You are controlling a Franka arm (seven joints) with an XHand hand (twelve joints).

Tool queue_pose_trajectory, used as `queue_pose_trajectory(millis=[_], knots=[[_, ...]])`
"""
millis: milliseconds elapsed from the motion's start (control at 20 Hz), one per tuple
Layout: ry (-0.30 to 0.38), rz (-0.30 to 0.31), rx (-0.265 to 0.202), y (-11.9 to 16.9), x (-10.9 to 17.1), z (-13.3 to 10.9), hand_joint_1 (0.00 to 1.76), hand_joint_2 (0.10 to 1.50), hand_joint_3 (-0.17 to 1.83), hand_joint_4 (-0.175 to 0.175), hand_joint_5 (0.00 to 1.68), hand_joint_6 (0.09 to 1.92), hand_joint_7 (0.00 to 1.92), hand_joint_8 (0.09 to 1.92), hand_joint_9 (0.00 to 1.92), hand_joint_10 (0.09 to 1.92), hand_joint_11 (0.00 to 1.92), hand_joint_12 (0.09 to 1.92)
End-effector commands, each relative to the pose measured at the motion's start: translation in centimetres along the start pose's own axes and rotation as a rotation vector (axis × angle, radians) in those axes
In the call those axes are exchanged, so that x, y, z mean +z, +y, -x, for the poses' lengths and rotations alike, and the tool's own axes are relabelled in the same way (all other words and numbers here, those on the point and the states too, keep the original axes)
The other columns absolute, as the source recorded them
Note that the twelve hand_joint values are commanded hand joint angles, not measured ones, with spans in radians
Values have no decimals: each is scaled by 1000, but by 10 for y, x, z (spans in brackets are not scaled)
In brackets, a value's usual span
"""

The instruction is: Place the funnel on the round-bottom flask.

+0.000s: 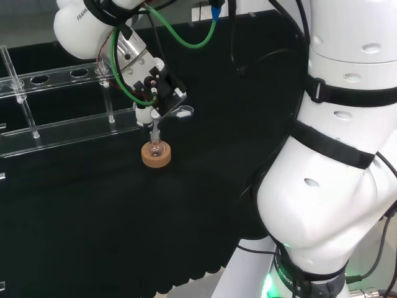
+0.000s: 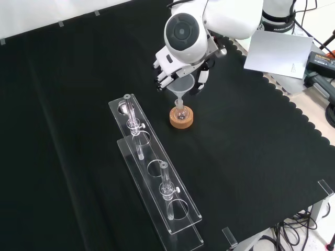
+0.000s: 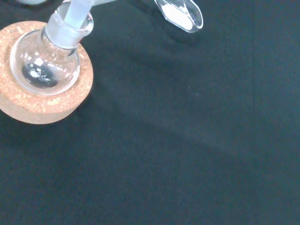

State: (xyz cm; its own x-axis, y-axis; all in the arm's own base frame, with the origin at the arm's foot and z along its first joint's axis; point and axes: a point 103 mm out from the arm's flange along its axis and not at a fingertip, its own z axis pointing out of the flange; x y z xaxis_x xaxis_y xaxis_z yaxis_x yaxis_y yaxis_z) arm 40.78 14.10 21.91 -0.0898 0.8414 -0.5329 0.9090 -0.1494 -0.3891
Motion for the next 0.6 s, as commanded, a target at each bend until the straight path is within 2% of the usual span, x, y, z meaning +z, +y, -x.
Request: queue_pose_trajectory(millis=[50,200,600], knots=[[-18,6,4,-1,5,-12,772,741,540,6,610,644,666,714,1078,493,724,1232],[-18,44,6,-3,6,-15,773,741,540,6,610,644,665,714,1076,493,724,1232],[-13,46,6,-3,11,-10,778,742,541,5,612,645,652,712,1065,492,723,1231]])
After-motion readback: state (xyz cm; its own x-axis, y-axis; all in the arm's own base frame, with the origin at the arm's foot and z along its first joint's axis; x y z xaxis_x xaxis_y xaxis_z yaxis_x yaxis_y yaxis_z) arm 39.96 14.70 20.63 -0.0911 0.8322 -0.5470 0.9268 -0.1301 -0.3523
